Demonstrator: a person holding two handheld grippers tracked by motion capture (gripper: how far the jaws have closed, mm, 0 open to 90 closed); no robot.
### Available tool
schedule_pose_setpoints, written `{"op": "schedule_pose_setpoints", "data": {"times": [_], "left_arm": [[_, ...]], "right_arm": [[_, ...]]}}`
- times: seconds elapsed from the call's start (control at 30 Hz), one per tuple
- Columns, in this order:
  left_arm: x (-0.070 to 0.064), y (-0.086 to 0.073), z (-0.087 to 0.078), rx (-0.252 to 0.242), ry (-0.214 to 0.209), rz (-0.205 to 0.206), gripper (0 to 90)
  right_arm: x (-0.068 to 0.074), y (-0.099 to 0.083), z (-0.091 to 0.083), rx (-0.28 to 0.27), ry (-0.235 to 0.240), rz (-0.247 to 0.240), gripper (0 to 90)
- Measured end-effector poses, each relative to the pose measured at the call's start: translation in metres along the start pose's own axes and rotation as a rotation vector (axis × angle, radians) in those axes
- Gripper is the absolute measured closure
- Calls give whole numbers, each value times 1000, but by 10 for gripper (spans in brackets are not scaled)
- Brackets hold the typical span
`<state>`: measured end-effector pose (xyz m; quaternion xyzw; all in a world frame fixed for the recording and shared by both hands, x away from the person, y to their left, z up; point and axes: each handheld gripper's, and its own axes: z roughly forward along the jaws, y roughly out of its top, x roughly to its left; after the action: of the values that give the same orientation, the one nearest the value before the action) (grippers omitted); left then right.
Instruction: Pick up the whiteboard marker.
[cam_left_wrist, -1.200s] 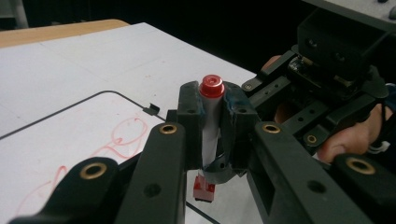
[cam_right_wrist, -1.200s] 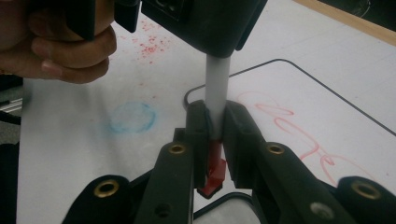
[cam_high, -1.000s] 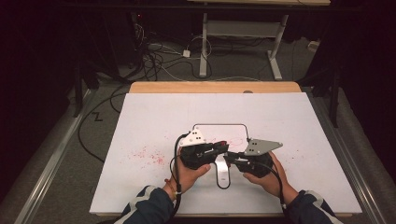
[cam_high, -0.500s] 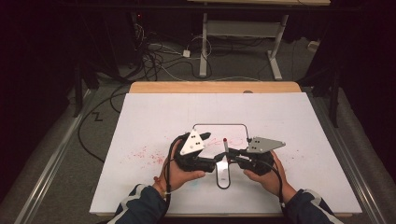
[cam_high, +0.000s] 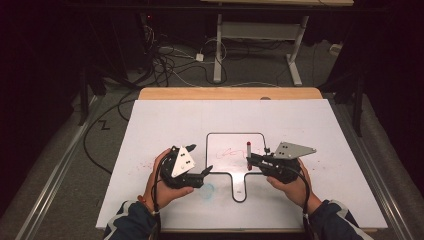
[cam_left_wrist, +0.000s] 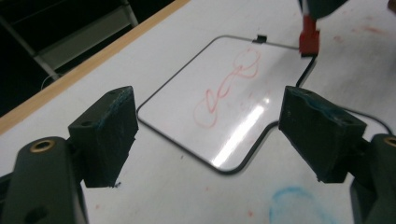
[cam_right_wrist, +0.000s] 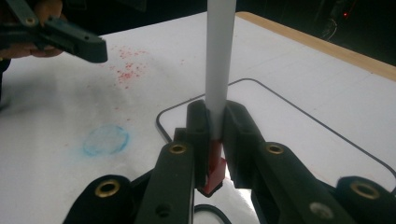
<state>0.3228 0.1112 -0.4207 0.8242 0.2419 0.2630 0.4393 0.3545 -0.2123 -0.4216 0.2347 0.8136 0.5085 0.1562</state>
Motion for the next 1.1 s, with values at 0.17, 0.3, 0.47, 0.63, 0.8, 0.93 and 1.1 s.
{"op": "schedule_pose_setpoints", "data": {"times": [0.17, 0.3, 0.47, 0.63, 0.8, 0.93, 1.1], "left_arm": [[2, -21, -7, 51, 21, -11, 187], [4, -37, -14, 79, 44, -17, 187], [9, -54, -22, 107, 59, -37, 186], [7, -66, -31, 140, 67, -47, 187], [9, -70, -33, 149, 66, -52, 187], [7, -72, -31, 166, 49, -59, 187], [9, -71, -31, 152, 52, -54, 187]], "right_arm": [[-3, 0, 0, -7, 0, 4, 822], [-6, 3, 2, -21, 5, 7, 821], [-9, 5, 11, -27, 13, 19, 821], [-7, 8, 21, -33, 21, 7, 821], [-7, 8, 32, -27, 18, -10, 821], [-9, 9, 37, -27, 9, -21, 821], [-11, 8, 40, -20, -10, -20, 822]]}}
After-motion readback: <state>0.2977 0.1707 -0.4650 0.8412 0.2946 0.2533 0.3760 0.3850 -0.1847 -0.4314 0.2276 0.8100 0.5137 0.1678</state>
